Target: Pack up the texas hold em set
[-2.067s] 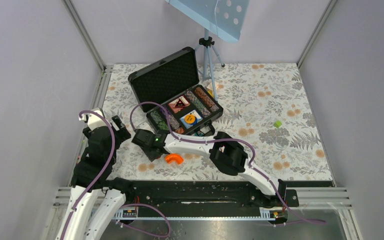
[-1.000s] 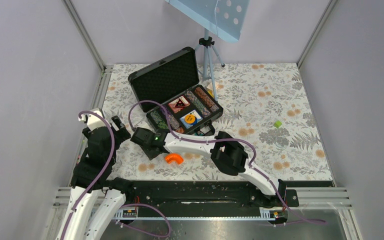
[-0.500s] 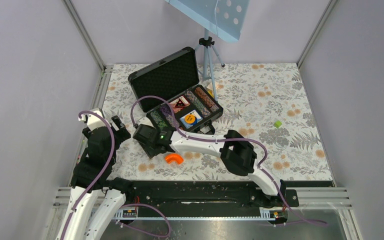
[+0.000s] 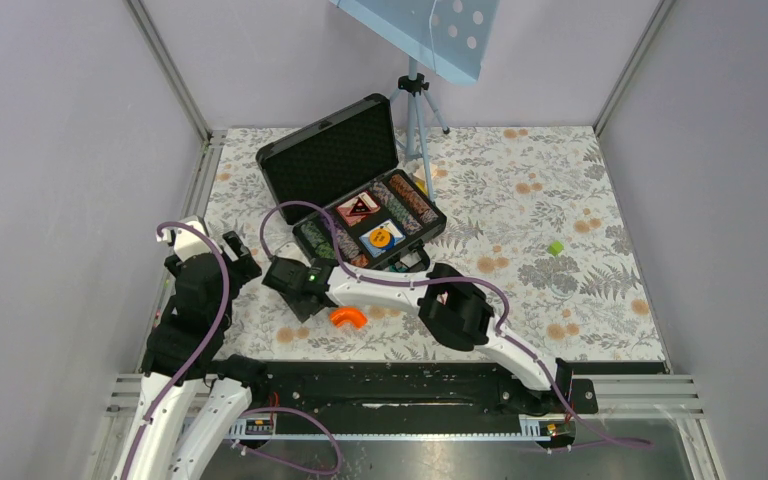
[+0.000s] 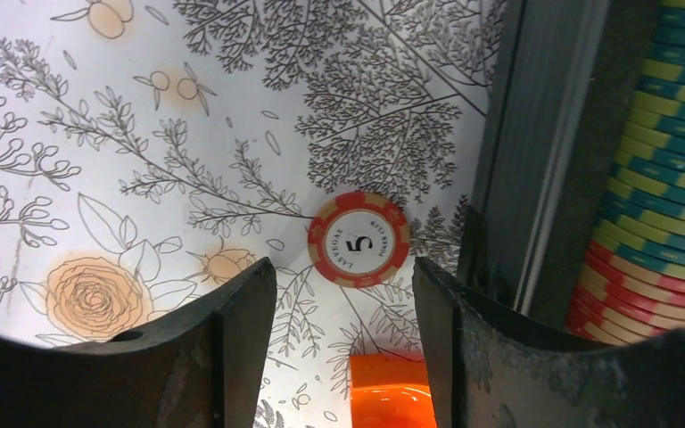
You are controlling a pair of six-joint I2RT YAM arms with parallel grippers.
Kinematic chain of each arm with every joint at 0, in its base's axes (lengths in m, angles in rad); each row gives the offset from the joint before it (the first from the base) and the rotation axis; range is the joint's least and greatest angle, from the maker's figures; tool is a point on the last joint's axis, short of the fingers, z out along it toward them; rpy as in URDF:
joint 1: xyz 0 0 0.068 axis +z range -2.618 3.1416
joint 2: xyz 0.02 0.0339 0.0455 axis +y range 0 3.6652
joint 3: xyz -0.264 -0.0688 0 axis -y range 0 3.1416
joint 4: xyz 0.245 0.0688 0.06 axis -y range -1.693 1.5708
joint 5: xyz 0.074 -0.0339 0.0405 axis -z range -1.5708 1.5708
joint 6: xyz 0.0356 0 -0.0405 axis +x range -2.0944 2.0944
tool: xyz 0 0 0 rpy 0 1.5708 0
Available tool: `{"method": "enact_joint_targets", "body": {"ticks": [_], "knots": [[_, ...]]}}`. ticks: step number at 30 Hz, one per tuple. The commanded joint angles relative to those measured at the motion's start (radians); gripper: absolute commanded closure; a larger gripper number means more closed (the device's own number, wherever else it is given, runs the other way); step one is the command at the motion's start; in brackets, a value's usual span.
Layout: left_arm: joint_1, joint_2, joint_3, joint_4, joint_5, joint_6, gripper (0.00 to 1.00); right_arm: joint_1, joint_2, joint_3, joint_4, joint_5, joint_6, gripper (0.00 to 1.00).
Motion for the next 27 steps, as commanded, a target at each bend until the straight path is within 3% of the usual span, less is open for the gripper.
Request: {"method": "enact_joint_targets", "body": {"ticks": [1,27], "knots": [[0.003,-0.007,-0.007,0.051,0.000,0.006,0.23,-0.010,0.008,0.044,-0.049,0.068,-0.001,0.35],[0.004,-0.005,-0.009,0.053,0.003,0.007,0.23,-0.040,0.056,0.050,-0.034,-0.092,0.004,0.46]]}}
